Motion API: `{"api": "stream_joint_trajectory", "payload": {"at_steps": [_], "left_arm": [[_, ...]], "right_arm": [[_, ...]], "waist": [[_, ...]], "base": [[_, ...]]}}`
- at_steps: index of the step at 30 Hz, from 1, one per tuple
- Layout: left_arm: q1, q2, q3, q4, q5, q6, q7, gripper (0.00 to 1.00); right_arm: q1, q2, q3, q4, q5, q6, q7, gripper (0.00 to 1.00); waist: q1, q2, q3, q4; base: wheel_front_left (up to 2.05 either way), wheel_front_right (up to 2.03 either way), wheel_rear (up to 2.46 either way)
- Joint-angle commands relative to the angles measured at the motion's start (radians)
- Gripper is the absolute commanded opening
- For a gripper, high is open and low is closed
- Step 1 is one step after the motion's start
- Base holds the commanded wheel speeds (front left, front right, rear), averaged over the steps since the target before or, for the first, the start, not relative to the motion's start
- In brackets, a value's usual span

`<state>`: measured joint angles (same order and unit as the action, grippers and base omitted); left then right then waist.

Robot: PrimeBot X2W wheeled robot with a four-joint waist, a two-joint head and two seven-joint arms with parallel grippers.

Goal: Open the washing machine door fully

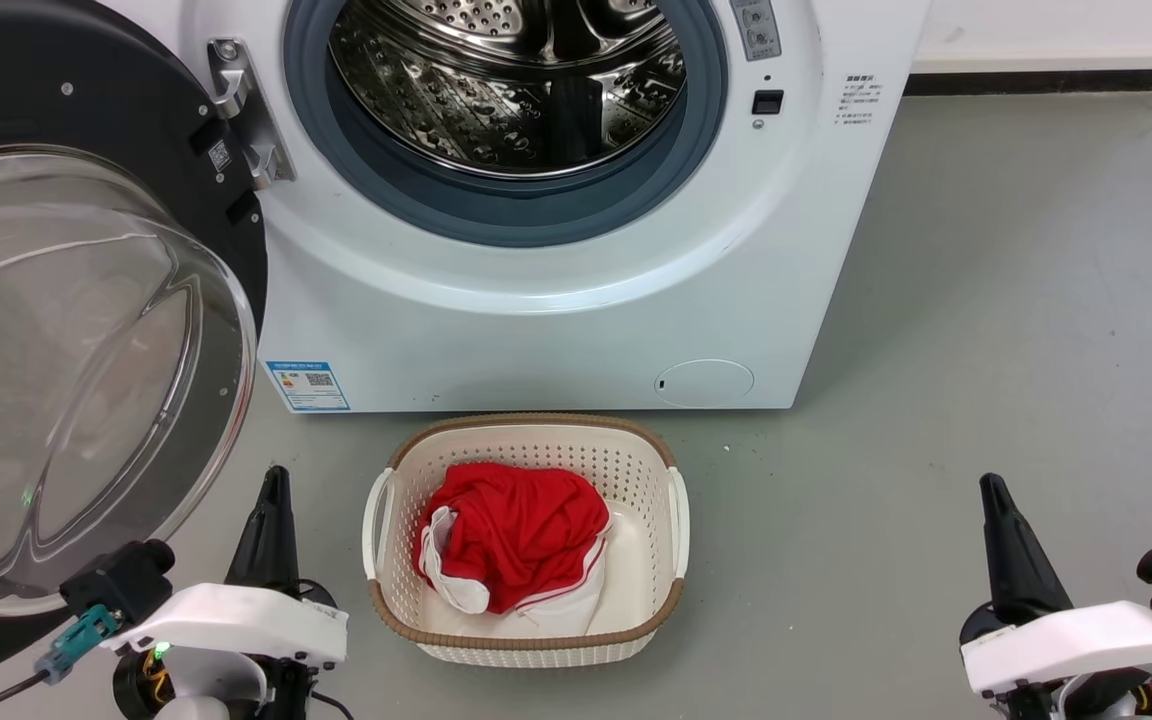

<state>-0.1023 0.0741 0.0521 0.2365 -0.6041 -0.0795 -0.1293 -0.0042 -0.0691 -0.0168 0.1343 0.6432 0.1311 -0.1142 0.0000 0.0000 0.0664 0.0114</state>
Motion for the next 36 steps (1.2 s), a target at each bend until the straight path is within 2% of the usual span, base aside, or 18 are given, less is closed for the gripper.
{"api": "stream_joint_trajectory", "payload": {"at_steps": [1,20,36], "left_arm": [[-0.011,0.0,0.007,-0.014,-0.039,-0.007,0.007,0.0],[-0.011,-0.006,0.022,-0.008,-0.307,-0.019,0.073,0.0],[-0.011,-0.01,0.034,-0.004,-0.485,-0.028,0.118,0.0]], "right_arm": [[-0.032,-0.01,-0.001,-0.006,0.041,0.0,0.004,0.0],[-0.051,-0.016,-0.01,0.024,0.313,0.0,0.052,0.0],[-0.066,-0.017,-0.019,0.045,0.491,0.0,0.087,0.0]], "waist": [[0.0,0.0,-0.001,0.0],[0.0,0.0,-0.013,-0.002],[0.0,0.0,-0.023,-0.004]], "base": [[0.0,0.0,0.0],[0.0,0.0,0.0],[0.0,0.0,0.0]]}}
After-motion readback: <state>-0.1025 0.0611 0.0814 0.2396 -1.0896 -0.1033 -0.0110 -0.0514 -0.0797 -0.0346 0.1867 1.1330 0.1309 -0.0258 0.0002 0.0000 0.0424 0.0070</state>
